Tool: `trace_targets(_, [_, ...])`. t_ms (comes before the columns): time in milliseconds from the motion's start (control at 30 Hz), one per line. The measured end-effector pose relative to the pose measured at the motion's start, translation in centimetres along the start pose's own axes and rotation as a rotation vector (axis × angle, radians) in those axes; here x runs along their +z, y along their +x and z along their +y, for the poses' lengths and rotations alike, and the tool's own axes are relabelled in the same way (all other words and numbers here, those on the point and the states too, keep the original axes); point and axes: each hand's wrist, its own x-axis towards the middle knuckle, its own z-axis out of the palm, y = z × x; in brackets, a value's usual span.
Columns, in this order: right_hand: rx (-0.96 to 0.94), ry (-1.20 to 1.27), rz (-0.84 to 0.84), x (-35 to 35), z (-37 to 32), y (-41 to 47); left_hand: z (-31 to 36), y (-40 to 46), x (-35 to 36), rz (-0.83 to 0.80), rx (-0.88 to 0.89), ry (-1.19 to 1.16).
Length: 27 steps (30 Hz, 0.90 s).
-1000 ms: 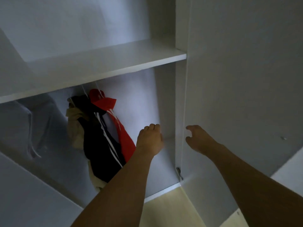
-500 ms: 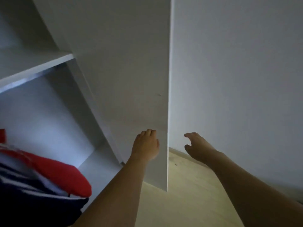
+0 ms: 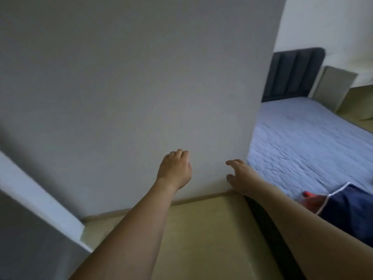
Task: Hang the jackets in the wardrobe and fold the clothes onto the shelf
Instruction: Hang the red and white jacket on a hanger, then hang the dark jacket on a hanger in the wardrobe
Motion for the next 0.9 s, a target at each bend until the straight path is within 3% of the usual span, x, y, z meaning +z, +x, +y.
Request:
trace_targets(300, [0.249, 0.093, 0.090, -11.3, 24.8, -3.3, 27.4, 9.8, 4.1, -0.073, 0.258, -0.048])
trace_targets(467, [0.396, 0.112, 0.144, -16.8, 37.8, -7.1, 40.3, 14.3, 9.3, -0.232, 0.306, -0.041])
trace_targets(767, [0.652, 0.207, 0.288, -26.0, 64.8, -20.0, 75.5, 16.5, 14.2, -0.275, 0.597, -0.070])
trace_targets(900, [0.722, 0.207, 0.257, -30.8, 76.4, -26.1, 89.3, 15.6, 15.2, -0.318, 0.638, -0.093])
